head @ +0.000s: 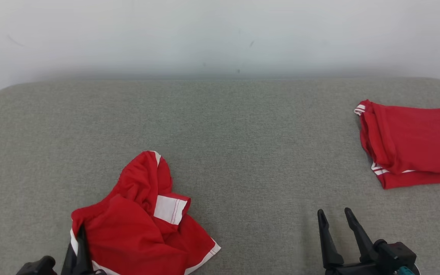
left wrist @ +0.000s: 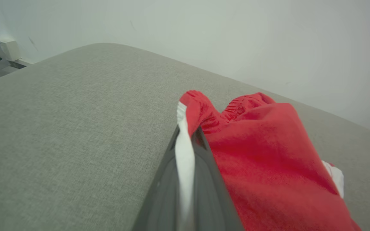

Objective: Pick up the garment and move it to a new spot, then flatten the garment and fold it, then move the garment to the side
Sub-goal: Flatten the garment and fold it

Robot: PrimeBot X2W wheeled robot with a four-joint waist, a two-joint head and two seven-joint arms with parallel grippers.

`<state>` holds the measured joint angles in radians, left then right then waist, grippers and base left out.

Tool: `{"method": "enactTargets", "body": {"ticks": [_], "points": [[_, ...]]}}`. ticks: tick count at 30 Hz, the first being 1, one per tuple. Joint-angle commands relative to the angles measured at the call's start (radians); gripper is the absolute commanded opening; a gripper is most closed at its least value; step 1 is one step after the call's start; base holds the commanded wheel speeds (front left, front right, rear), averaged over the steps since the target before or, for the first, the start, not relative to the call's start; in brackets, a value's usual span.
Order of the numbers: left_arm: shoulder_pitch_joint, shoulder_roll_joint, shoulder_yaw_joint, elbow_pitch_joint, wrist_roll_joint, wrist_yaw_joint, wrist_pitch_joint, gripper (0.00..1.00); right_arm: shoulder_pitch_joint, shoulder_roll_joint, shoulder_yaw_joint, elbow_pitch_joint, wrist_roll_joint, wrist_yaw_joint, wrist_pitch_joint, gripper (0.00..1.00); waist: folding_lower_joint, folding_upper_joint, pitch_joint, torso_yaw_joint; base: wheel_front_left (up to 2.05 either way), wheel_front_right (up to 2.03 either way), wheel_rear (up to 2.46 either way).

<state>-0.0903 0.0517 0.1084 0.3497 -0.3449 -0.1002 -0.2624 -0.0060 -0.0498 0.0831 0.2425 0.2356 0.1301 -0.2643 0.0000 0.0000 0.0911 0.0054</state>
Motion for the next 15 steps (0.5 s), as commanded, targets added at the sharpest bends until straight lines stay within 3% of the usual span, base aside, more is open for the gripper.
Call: {"method": "enactTargets", "body": {"ticks": [1, 2, 3, 8, 15], "points": [[0.012, -0.001, -0.006, 0.022, -0.008, 0.004, -0.002, 0.19, -0.011, -0.001, 0.006, 0.004, -0.007, 0.001, 0.000, 1.00, 0.0000, 0.0000, -0.008, 0.016, 0.00, 0.00, 0.00], [0.008, -0.001, -0.010, 0.027, -0.012, 0.006, -0.002, 0.64, -0.012, -0.001, 0.013, 0.007, -0.007, 0.001, 0.000, 1.00, 0.0000, 0.0000, -0.010, 0.020, 0.00, 0.00, 0.00], [0.005, -0.001, -0.010, 0.030, -0.021, 0.009, -0.002, 1.00, -0.012, -0.001, 0.022, 0.010, -0.007, 0.001, 0.000, 1.00, 0.0000, 0.0000, -0.012, 0.025, 0.00, 0.00, 0.00], [0.036, -0.001, 0.002, -0.055, -0.025, 0.019, -0.002, 1.00, -0.006, -0.001, 0.061, 0.023, -0.003, 0.001, 0.000, 1.00, 0.0000, 0.0000, -0.033, 0.056, 0.00, 0.00, 0.00], [0.108, -0.001, -0.011, -0.169, 0.076, 0.025, -0.002, 1.00, -0.019, -0.001, 0.162, 0.081, 0.001, 0.001, 0.000, 1.00, 0.0000, 0.0000, -0.058, 0.098, 0.00, 0.00, 0.00]]}}
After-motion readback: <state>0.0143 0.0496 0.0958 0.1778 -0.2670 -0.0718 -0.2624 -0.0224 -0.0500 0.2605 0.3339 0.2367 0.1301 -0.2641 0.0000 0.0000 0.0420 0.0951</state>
